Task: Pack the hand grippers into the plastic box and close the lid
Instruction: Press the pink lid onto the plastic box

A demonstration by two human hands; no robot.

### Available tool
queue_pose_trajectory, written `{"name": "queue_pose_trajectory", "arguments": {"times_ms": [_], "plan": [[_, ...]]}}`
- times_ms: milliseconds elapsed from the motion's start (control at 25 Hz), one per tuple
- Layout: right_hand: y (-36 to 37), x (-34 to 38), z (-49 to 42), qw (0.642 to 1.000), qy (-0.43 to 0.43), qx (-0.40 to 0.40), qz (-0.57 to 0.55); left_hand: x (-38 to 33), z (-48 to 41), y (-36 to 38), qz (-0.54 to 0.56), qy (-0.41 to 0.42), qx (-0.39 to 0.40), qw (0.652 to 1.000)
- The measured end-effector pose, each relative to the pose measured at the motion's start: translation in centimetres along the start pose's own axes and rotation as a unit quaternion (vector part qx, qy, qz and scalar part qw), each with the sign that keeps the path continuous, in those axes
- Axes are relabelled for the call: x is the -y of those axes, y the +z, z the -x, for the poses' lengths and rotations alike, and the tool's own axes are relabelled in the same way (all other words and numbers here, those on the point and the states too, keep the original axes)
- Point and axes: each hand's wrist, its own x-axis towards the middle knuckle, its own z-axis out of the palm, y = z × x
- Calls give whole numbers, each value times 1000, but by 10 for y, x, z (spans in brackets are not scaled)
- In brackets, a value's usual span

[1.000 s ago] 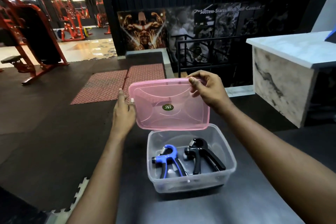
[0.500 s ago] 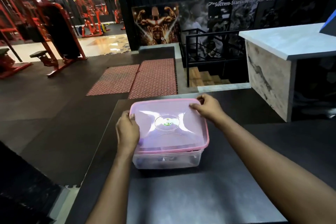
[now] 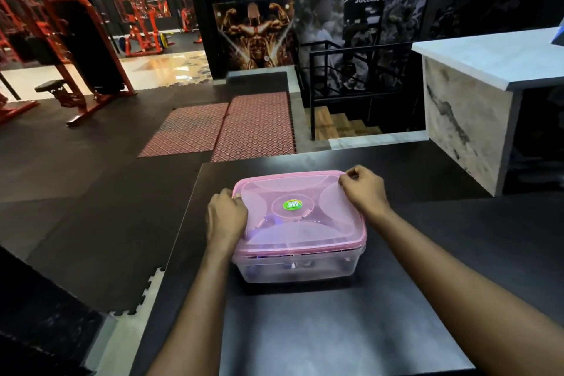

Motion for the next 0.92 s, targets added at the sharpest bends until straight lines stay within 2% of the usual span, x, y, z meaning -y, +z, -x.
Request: {"name": "queue_pose_trajectory", "arguments": {"times_ms": [320,600,720,920], "plan": [[9,-17,18,998,-32,-17,52,1,5,4,7,-17,-1,1000],[15,-19,15,994,-62,-26,91,2,-1,3,18,-42,42,998],[17,-21,14,992,-67,-5,108,5,-4,5,24,-42,61,997],[20,-19,6,984,-104,73,122,10,-2,8,7,-14,62,998]]}}
